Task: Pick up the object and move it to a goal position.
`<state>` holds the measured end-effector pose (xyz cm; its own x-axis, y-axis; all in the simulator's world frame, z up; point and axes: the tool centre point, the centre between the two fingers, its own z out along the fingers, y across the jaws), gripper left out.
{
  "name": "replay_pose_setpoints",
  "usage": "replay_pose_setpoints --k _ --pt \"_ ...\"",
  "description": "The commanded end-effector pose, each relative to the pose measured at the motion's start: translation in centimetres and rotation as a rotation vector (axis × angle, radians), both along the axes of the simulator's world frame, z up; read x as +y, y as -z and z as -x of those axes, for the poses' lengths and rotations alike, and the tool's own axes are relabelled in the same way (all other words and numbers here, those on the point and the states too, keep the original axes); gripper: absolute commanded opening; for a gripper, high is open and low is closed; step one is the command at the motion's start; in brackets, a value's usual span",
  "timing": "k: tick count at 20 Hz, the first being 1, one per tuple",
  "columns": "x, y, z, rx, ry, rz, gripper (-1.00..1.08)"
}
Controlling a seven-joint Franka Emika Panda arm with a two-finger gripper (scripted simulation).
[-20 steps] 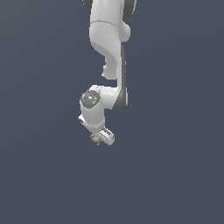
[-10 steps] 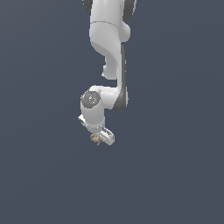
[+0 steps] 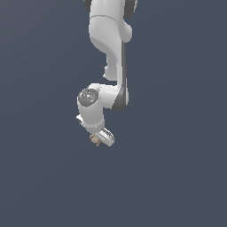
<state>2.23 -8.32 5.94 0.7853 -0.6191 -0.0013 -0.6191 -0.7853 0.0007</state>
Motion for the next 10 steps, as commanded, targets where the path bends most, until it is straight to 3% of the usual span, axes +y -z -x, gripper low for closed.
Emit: replay_pose_setpoints --k 1,10 --pt "-0.6 -1.4 -0.3 -0.001 0.001 0.0 -1.0" --pt "-3.9 -9.1 -1.6 -0.002 0.001 0.0 -1.0"
